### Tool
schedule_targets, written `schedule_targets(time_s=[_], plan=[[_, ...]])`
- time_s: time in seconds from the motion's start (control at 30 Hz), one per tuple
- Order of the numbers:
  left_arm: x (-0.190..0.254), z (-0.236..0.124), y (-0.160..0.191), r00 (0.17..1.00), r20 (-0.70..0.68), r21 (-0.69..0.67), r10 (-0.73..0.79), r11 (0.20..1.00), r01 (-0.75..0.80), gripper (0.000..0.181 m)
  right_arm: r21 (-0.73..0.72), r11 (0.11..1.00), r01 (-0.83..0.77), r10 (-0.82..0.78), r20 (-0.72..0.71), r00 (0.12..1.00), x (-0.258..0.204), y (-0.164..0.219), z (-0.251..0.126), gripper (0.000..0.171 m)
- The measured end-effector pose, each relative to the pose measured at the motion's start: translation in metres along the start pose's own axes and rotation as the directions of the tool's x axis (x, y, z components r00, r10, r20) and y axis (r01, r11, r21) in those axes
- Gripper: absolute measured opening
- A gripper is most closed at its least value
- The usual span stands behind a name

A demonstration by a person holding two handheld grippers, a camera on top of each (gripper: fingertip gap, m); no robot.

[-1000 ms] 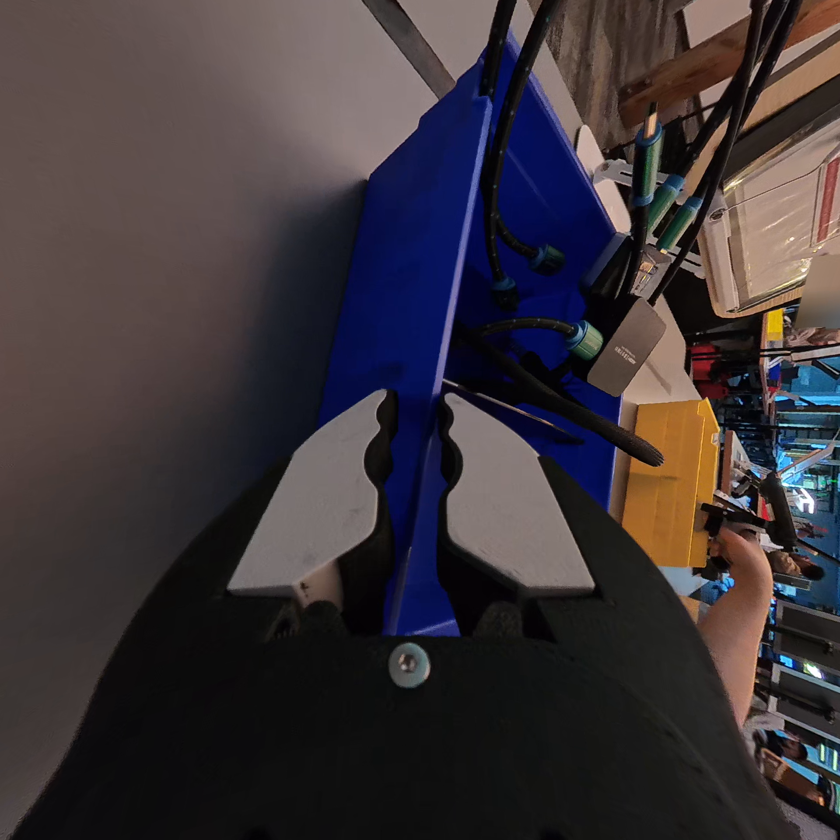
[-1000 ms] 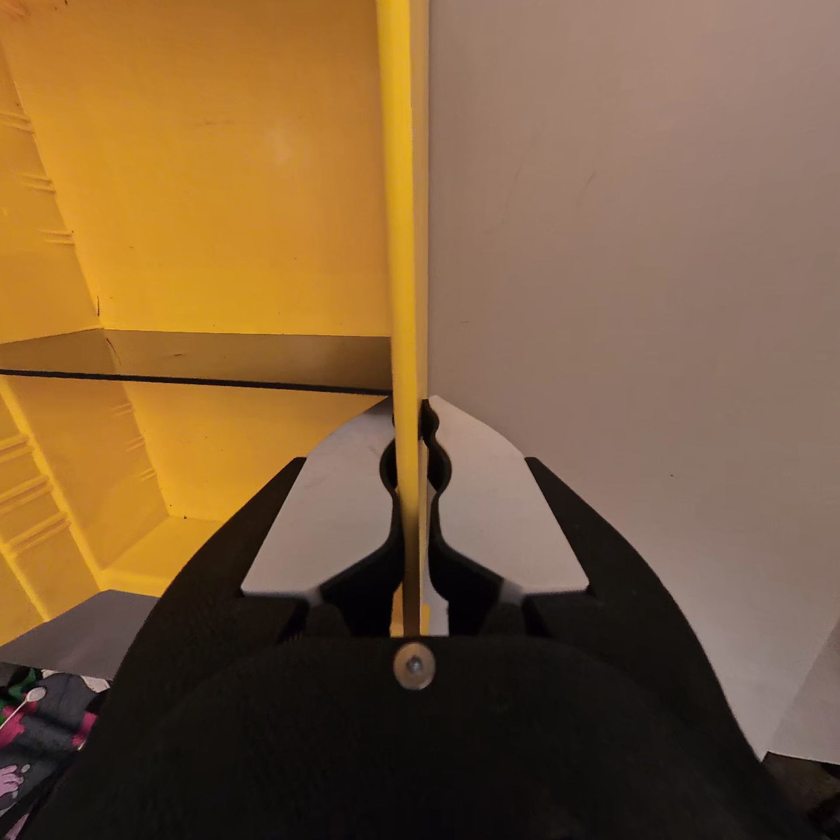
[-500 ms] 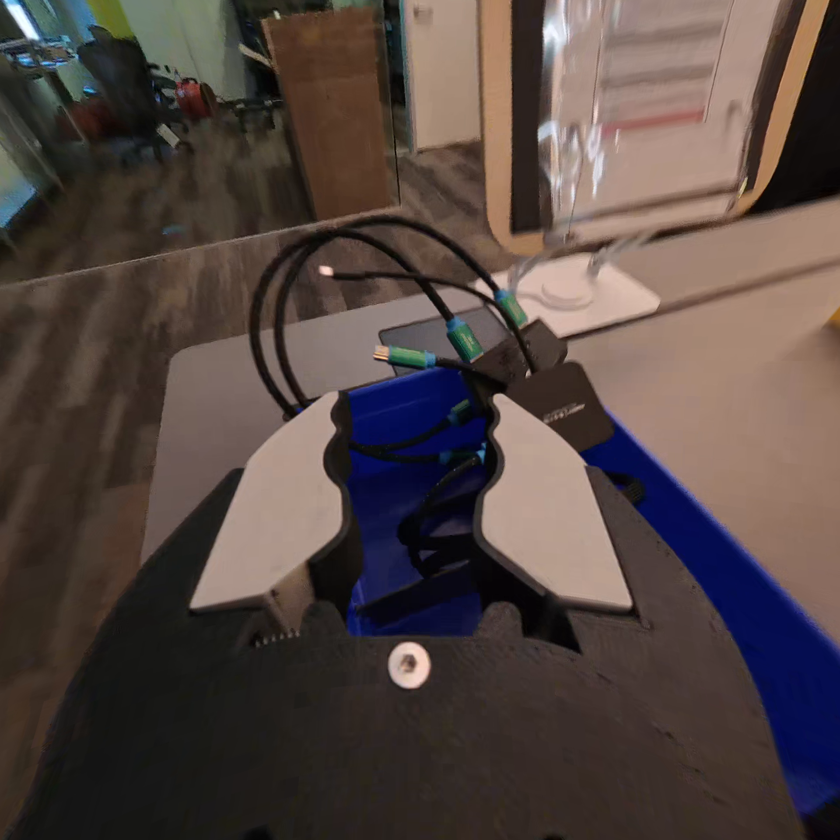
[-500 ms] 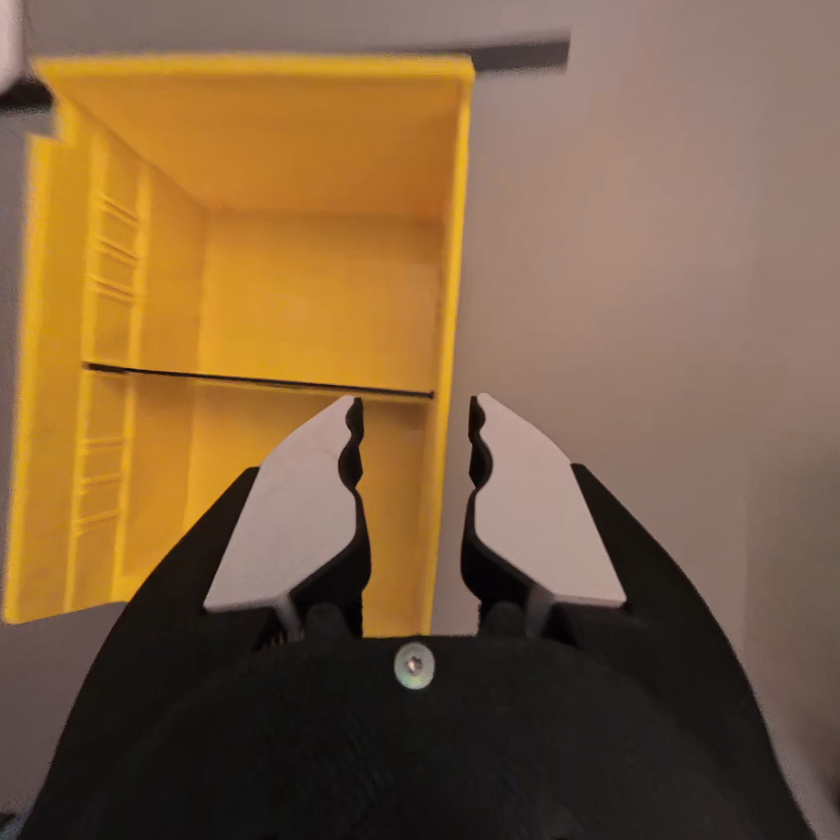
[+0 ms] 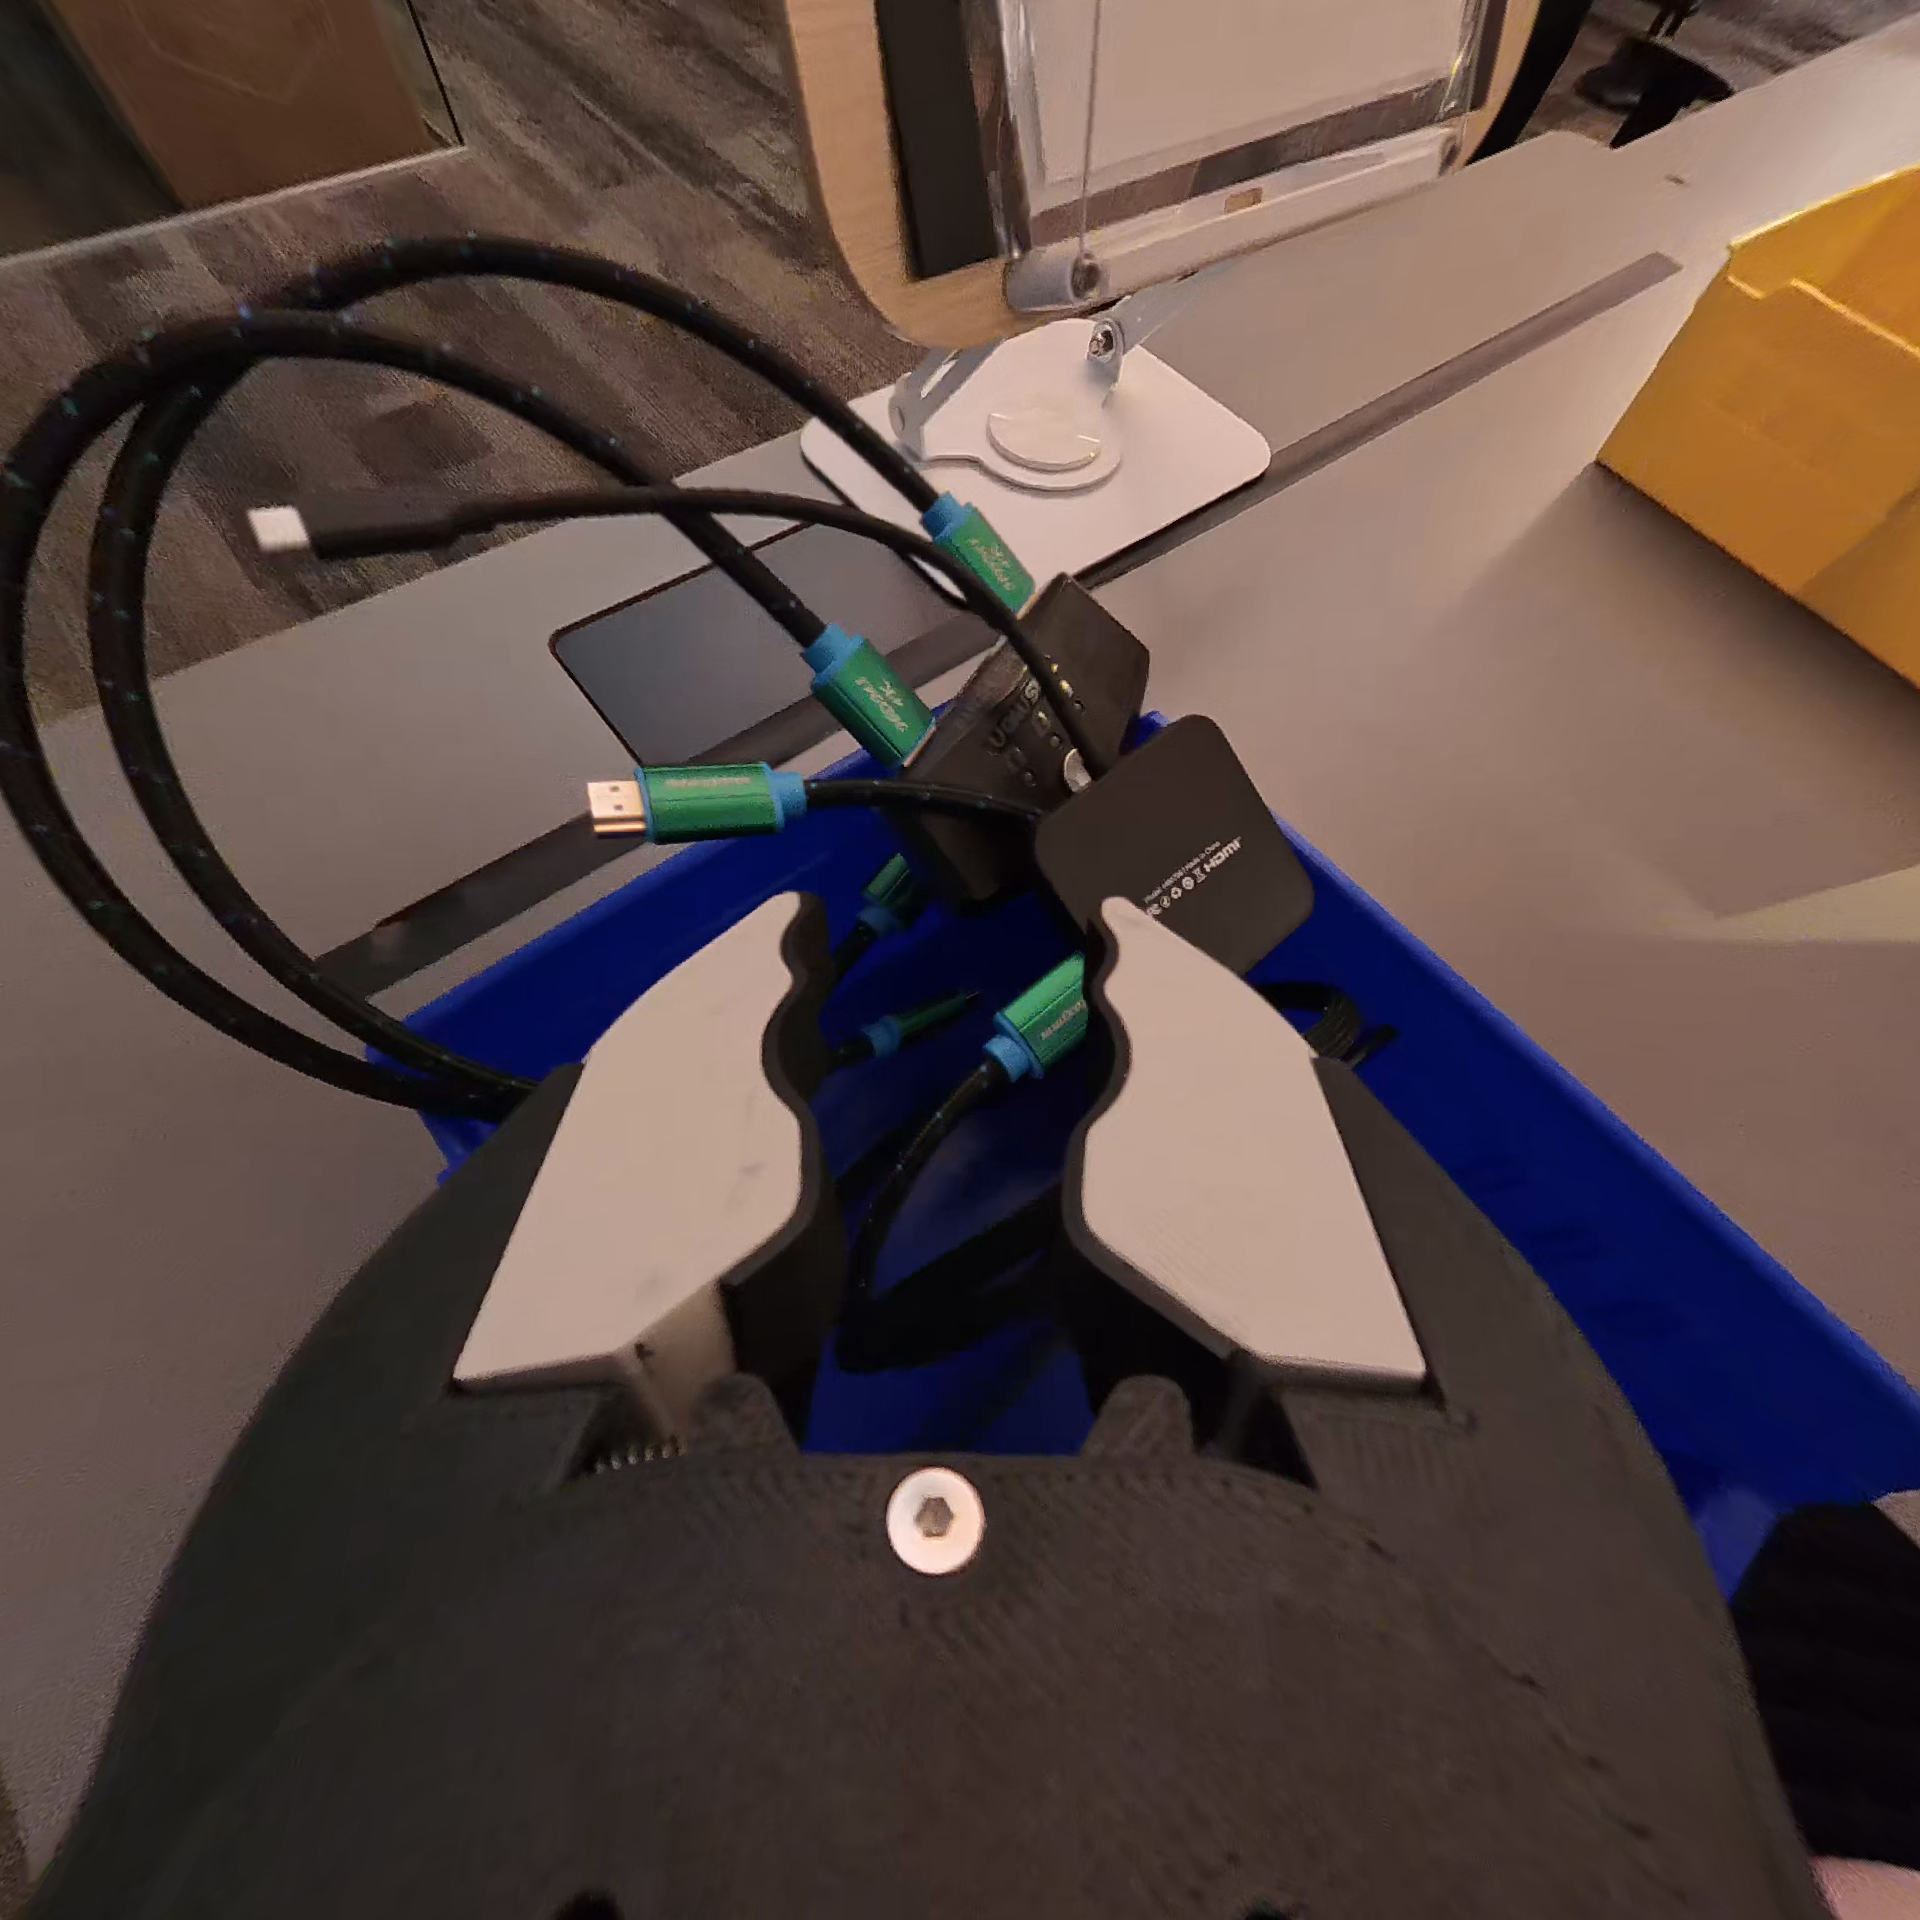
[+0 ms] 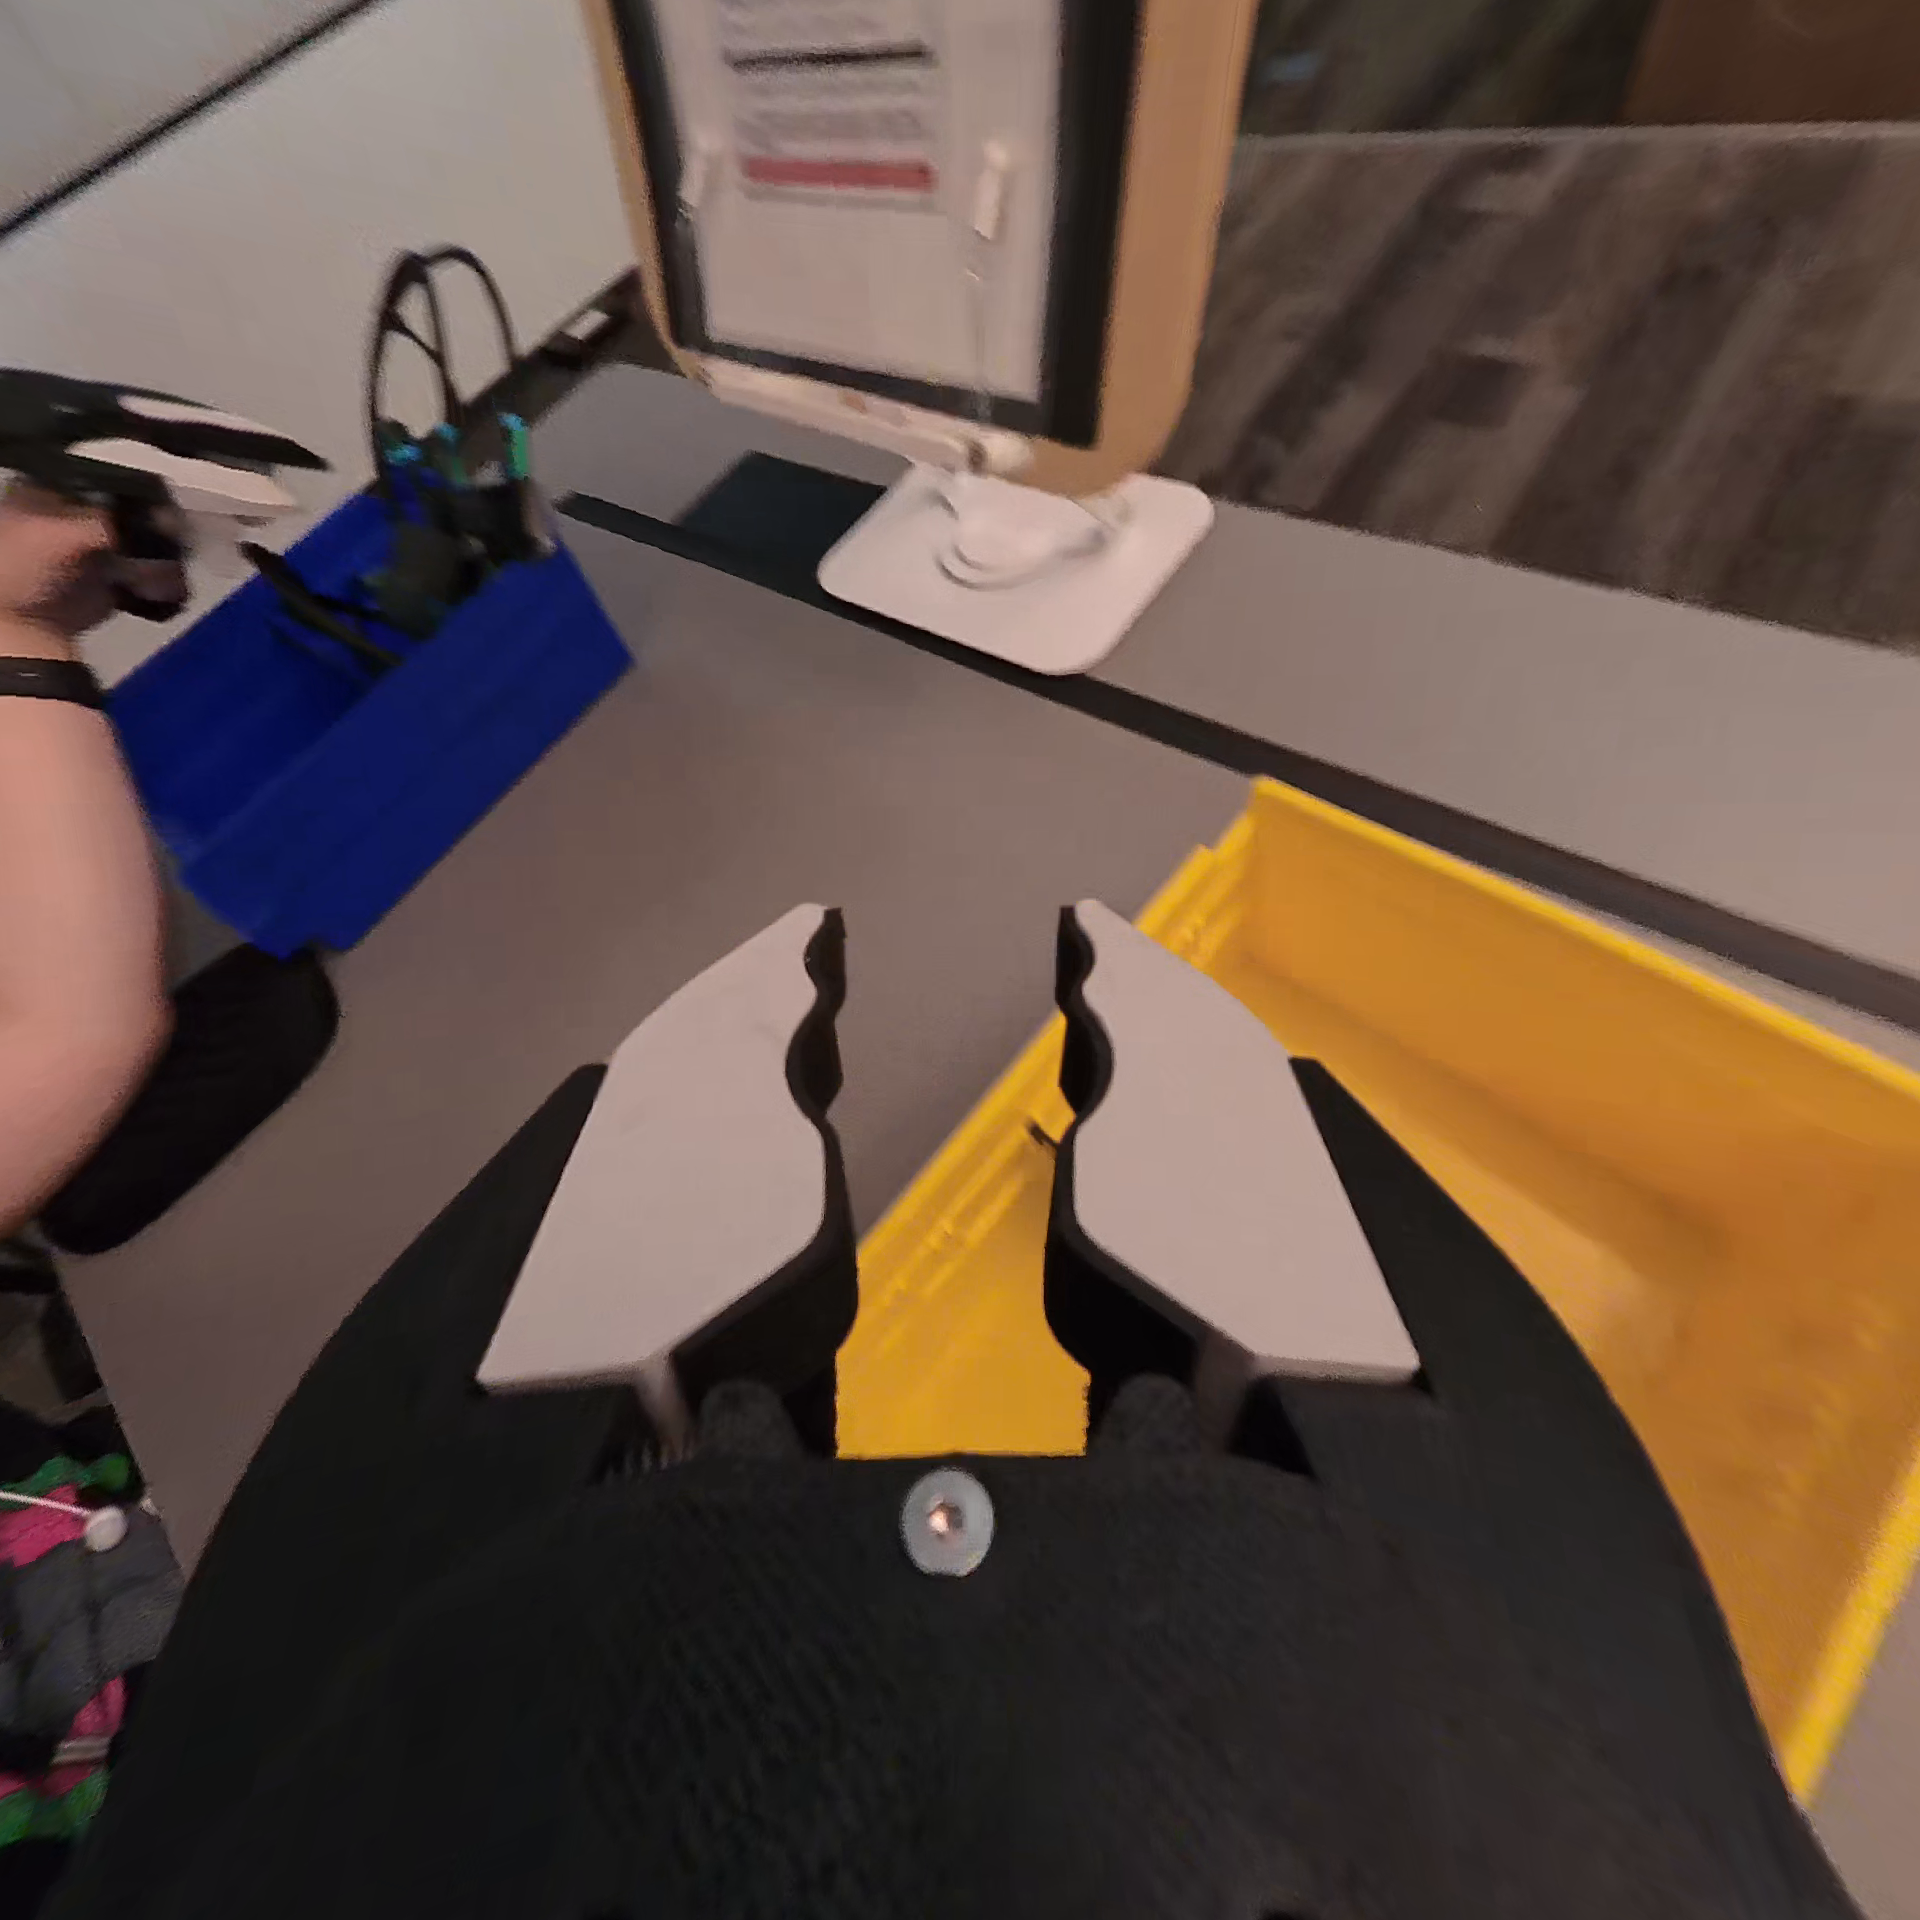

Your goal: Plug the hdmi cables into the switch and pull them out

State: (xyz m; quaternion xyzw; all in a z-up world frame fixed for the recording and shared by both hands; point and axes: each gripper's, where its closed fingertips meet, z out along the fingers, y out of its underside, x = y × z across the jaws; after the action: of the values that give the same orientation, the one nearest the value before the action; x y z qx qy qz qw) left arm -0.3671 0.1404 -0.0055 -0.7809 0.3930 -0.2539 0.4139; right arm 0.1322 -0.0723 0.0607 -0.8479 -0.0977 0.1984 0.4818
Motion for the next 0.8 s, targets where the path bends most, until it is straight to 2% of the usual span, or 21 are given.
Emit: schedule_targets(time_s=[0.13,0.27,0.4,0.5,0.6,0.7,0.8], plan=[[-0.009,0.002,0.000,0.999,0.003,-0.027,-0.051,0.998,0.051,0.045,0.052,0.996,0.074,-0.078,0.093,0.993,-0.034,-0.020,0.011,0.039],[-0.020,-0.004,-0.001,0.997,0.053,0.004,-0.047,0.999,0.047,0.038,0.039,0.994,0.104,-0.108,0.134,0.985,-0.049,-0.016,0.021,0.039],[-0.006,0.001,0.007,0.993,-0.068,-0.034,-0.101,0.995,0.099,0.035,-0.027,0.994,0.104,-0.100,0.136,0.986,-0.047,0.005,0.034,0.039],[0.014,0.005,0.017,0.976,-0.182,-0.085,-0.120,0.991,0.106,0.043,-0.053,0.995,0.087,-0.079,0.145,0.986,-0.046,0.014,0.039,0.038],[0.022,0.013,0.037,0.972,-0.200,-0.198,-0.121,0.977,0.080,0.068,-0.047,0.995,0.086,-0.078,0.157,0.985,-0.050,0.014,0.039,0.038],[0.028,0.017,0.035,0.967,-0.218,-0.194,-0.131,0.977,0.089,0.071,-0.042,0.995,0.095,-0.086,0.175,0.981,-0.057,0.013,0.039,0.037],[0.046,0.022,0.042,0.945,-0.299,-0.241,-0.136,0.968,0.063,0.073,-0.056,0.993,0.102,-0.091,0.178,0.980,-0.058,0.017,0.041,0.037]])
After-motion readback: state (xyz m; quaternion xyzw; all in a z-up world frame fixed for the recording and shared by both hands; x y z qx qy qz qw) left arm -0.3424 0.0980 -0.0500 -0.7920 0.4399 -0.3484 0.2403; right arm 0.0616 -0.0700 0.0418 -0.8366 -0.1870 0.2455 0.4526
